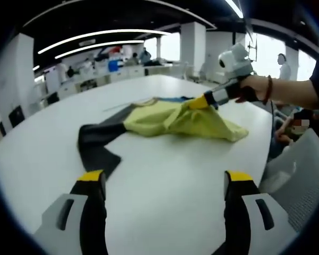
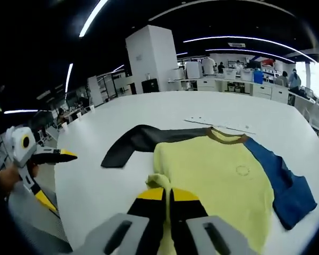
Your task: Fold the garment on the visible template until the final outline fits inside the template.
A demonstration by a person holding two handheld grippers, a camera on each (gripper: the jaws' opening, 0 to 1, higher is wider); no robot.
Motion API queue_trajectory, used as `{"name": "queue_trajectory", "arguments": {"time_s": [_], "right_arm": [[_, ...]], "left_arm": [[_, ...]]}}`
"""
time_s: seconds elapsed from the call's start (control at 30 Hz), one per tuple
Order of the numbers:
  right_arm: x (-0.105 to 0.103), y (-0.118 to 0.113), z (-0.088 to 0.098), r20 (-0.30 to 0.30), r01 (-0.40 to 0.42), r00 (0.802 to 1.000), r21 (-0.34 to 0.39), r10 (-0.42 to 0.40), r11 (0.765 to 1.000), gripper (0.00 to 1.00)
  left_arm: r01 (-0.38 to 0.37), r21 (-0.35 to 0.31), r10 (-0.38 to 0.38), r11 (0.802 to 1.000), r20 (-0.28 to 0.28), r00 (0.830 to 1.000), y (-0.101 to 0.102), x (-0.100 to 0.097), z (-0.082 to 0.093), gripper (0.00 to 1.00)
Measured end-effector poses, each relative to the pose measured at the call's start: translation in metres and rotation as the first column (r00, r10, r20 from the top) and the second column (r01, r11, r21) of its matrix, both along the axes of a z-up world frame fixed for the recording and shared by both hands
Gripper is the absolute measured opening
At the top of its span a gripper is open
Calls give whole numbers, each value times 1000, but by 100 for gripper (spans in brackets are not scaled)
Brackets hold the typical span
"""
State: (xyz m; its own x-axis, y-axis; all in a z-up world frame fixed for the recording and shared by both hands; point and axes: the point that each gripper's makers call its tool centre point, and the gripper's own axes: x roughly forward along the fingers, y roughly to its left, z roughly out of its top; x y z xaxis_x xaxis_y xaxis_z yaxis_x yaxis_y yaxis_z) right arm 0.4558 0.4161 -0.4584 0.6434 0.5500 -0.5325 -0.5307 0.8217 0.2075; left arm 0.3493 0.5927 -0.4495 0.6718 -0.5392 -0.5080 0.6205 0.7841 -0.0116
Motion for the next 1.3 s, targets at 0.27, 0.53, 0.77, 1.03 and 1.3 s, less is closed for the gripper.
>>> {"name": "queue_trajectory", "arguments": {"time_s": [0.27,0.53,0.77,1.03,1.3], "right_arm": [[6,-22,-28,-55,58,997,-30,-60,998,0],[8,-34,-59,-113,83,989,-98,-94,992,0],[5,-35,-74,-130,69,988,-130,-86,989,0],[3,-38,-69,-149,126,979,-78,-137,989,5],[-8,-53,-41,-155,196,969,0,-194,981,31]], "left_arm": [[36,7,-36,999,10,999,-9,10,2,84],[71,-21,-71,997,-6,997,-28,16,2,78],[76,-30,-76,997,-22,997,-36,17,-1,76],[88,-25,-88,996,-33,996,-41,17,0,73],[98,-48,-99,994,-31,995,-51,22,5,72]]}}
